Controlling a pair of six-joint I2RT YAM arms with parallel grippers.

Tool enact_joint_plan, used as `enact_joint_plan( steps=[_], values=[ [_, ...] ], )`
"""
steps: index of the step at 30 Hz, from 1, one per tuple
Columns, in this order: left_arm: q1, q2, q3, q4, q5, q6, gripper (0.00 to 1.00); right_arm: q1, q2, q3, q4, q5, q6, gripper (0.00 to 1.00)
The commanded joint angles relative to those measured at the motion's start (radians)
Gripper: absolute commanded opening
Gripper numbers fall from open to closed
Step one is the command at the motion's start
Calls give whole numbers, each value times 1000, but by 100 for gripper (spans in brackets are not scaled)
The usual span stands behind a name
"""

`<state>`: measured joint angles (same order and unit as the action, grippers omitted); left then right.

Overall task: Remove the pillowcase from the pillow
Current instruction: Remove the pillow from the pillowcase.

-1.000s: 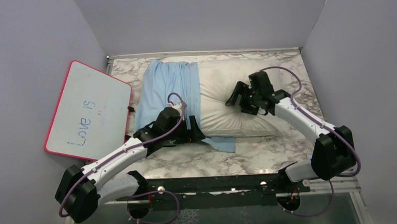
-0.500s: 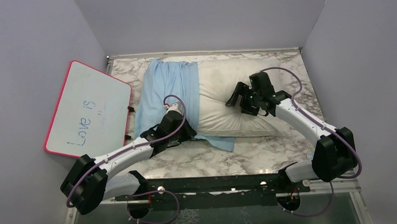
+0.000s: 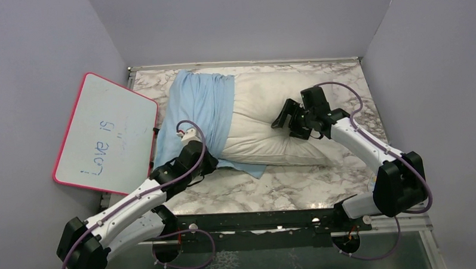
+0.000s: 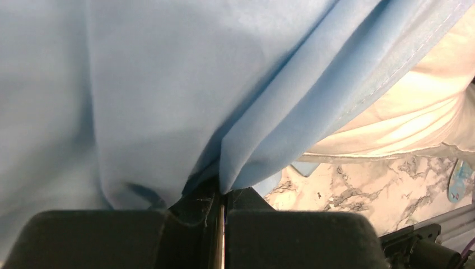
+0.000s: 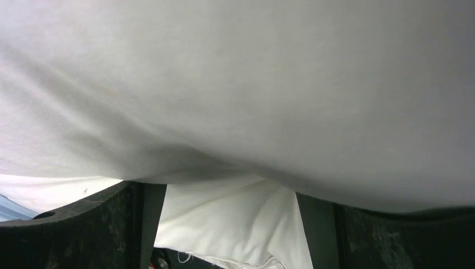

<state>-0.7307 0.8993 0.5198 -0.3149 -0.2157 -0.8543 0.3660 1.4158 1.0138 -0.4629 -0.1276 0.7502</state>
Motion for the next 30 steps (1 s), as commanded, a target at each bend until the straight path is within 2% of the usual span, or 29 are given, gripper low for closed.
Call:
enact_joint_plan(
  steps=[1,3,7,10,12,17,20,22,26,30],
  values=[
    [8,-102,-21,-268,-186,6,0,-61,55,-60,-96,134,-41,87],
    [8,-87,3,-232,-126,42,10,-61,55,-58,-95,135,-46,87],
    [8,-28,78,-150,21,152,47,-60,50,-55,-100,136,-52,87],
    [9,-14,149,-145,6,209,70,-62,47,-57,-114,163,-50,87],
    [9,-25,200,-143,-17,235,79,-64,45,-60,-123,175,-46,87],
    [14,21,370,-134,20,375,88,-70,37,-76,-117,175,-41,87],
    [69,109,497,-208,-31,445,92,-70,35,-76,-120,175,-41,87],
    [197,158,554,-228,13,471,93,-70,32,-73,-124,181,-41,87],
    [531,206,566,-162,273,452,93,-72,15,-82,-129,200,-39,87],
    [687,281,537,-79,470,423,95,-82,-1,-95,-117,187,-59,87]
  ],
)
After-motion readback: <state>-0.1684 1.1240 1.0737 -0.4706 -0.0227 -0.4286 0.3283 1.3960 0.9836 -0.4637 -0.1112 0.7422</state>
